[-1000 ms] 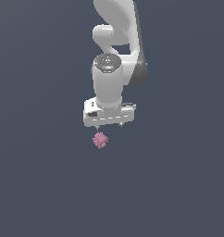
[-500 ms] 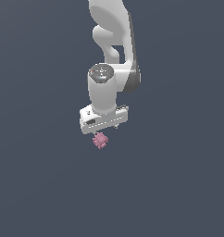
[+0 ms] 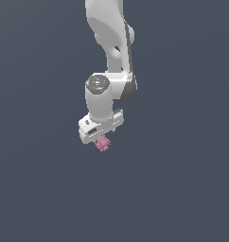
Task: Pick up the object and move it to a goal position.
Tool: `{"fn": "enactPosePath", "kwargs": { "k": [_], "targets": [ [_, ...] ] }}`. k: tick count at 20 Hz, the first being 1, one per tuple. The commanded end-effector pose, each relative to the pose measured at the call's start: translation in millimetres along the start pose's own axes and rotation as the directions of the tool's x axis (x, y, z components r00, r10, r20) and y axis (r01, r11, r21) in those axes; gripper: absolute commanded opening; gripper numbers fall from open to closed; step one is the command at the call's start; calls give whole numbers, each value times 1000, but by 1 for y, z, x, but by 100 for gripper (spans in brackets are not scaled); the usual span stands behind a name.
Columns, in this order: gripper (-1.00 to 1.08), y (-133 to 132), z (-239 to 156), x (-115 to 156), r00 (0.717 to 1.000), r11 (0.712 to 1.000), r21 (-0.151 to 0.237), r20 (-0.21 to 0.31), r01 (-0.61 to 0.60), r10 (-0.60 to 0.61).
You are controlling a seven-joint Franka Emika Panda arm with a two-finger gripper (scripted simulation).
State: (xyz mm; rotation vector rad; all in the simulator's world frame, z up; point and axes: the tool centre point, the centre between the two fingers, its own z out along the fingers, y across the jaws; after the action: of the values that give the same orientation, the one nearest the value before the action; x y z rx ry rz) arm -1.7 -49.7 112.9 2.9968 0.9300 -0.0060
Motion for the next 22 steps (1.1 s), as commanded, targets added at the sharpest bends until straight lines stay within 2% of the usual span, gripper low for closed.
{"fn": "enactPosePath", "kwargs": {
  "k": [1,10,22],
  "targets": [
    [100,3,6,-3,999,999,0,-1,52,-52],
    [100,8,20,-9,987,987,1,-5,159,-159],
    [100,8,36,-10,985,985,2,-5,171,-171]
  ]
}}
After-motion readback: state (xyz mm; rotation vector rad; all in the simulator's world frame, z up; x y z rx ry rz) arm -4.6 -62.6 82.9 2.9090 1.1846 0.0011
